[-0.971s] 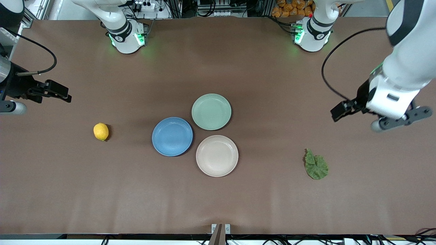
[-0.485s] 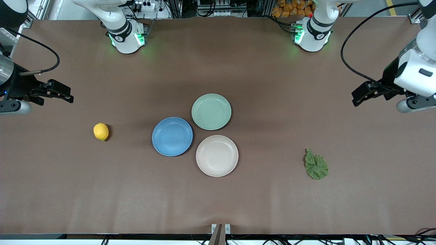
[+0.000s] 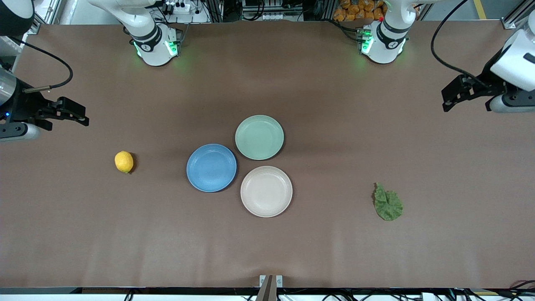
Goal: Pick lemon and lettuce from blue and beige plates
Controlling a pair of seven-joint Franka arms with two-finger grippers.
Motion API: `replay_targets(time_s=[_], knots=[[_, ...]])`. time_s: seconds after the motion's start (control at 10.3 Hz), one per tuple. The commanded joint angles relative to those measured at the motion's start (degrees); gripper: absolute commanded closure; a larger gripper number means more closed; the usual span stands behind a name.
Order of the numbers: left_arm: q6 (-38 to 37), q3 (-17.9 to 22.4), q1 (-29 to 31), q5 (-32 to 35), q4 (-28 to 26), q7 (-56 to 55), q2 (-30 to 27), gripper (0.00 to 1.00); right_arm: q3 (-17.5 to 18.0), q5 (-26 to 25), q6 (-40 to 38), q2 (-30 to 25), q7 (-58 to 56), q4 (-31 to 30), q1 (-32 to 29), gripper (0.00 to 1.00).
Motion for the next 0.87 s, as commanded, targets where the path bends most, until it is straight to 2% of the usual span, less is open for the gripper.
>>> replay_targets(time_s=[0.0,0.19,0.78], knots=[[0.19,-0.71,2.63,0.21,-5.30,4.43,-4.19,0.00,0.15,-0.68,-0.04,-1.09,-0.75,-1.29,-0.19,0.00],[0.45,-1.23,5.43,-2.76,-6.71,7.15,-5.07,0.00,0.06,-0.68,-0.04,-1.27,-0.57,-1.29,-0.27,0.00],[0.10,-1.94,5.36,-4.01,-6.72,5.85,-4.54,0.00,-0.11,-0.68,-1.09,-1.53,-0.13,-1.73,-0.27,0.00]])
